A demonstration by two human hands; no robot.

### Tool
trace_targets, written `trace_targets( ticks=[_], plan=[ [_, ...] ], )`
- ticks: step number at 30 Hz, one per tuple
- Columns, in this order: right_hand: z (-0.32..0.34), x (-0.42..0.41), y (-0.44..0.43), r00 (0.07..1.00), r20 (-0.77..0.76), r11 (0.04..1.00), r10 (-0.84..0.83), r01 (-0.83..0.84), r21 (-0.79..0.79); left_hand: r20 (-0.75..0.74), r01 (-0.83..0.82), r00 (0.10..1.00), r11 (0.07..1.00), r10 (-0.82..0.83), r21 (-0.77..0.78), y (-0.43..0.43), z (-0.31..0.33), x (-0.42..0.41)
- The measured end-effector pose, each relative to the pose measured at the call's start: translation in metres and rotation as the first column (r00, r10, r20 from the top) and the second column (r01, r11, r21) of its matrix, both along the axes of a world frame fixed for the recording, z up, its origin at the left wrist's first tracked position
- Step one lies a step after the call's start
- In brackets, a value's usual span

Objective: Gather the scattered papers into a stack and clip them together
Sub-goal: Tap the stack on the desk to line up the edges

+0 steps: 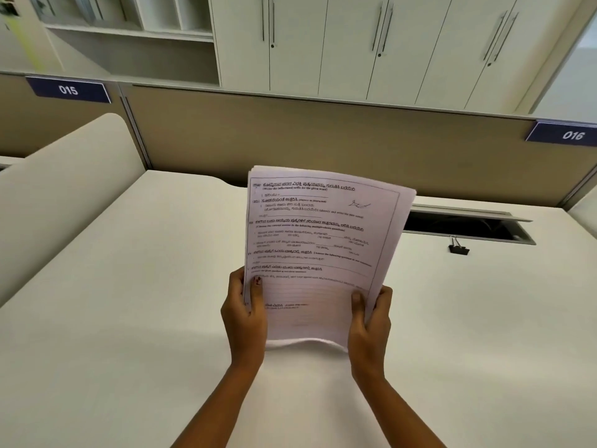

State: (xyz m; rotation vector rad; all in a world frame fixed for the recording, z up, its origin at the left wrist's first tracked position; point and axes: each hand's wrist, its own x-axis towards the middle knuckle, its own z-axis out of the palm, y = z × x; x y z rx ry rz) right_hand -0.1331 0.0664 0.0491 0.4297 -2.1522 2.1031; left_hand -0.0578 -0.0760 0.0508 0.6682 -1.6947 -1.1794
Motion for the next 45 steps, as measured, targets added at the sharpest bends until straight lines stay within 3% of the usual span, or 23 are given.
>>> trace_targets(
  ticks=[8, 17, 30, 36, 45],
  plan=[
    [0.004, 0.004, 0.008, 1.0, -0.01, 0.999, -0.014, 0.014, -0.03, -0.028, 0.045, 0.999, 0.995, -0.043, 0.093, 0.014, 0.0, -0.007],
    [0.005, 0.004, 0.017, 0.999, -0.014, 0.999, -0.041, 0.04, -0.022, 0.007, 0.045, 0.999, 0.996, -0.046, 0.08, 0.025, -0.001, -0.007],
    [0.067, -0.03, 0.03, 0.978, -0.206, 0.998, 0.02, -0.031, -0.048, -0.04, 0.065, 0.997, 0.995, -0.068, -0.075, 0.023, 0.056, -0.019],
    [0.097, -0.035, 0.031, 0.958, -0.287, 0.989, 0.002, -0.043, -0.138, -0.131, 0.039, 0.99, 0.987, -0.06, -0.154, 0.018, 0.095, -0.032],
    [0.112, -0.043, 0.035, 0.843, -0.533, 0.994, -0.078, 0.107, 0.025, -0.151, 0.012, 0.985, 0.916, -0.079, -0.402, 0.011, 0.106, -0.03]
  ],
)
